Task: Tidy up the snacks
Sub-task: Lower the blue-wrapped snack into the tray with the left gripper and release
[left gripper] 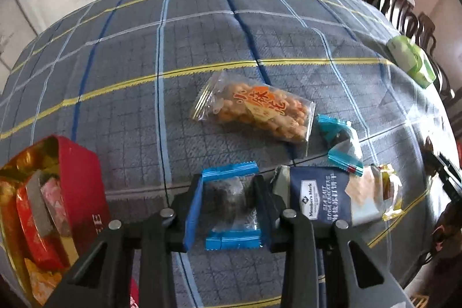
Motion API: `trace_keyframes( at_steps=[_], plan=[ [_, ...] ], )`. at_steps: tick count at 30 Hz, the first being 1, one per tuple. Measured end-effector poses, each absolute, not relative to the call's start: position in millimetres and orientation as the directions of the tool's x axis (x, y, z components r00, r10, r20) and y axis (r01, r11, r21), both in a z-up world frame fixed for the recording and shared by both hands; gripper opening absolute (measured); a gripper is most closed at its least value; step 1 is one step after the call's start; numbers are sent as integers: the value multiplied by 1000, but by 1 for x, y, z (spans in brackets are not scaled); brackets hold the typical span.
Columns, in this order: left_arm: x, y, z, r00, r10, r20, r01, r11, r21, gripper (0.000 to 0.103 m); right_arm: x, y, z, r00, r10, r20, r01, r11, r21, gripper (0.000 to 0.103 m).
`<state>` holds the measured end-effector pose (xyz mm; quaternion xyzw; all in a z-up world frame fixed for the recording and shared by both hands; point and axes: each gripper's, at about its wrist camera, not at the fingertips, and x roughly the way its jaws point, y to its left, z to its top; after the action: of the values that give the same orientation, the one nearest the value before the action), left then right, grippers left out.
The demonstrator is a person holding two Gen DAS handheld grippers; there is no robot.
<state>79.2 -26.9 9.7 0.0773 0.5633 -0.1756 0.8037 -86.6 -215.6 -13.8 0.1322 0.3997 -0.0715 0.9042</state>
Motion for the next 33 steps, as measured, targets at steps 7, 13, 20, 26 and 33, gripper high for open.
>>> trace_keyframes(
  at_steps=[7, 13, 20, 26, 33],
  plan=[
    [37, -11, 58, 424, -218, -879, 304, 948, -89, 32, -86, -215, -14, 668, -31, -743, 235, 957, 172, 36],
    [-9, -12, 90, 498, -193, -846, 294, 955, -45, 32, -86, -209, -14, 661, -68, -747, 238, 963, 123, 36],
    [-50, 7, 110, 519, -211, -829, 282, 957, -67, 32, -86, -206, -13, 660, -71, -748, 239, 964, 119, 36],
    [-75, 35, 116, 534, -190, -824, 243, 968, -65, 32, -85, -205, -13, 660, -72, -748, 239, 964, 118, 36],
    [-92, 74, 114, 550, -139, -823, 173, 984, -50, 32, -85, -203, -12, 659, -75, -749, 240, 964, 115, 36]
  ],
)
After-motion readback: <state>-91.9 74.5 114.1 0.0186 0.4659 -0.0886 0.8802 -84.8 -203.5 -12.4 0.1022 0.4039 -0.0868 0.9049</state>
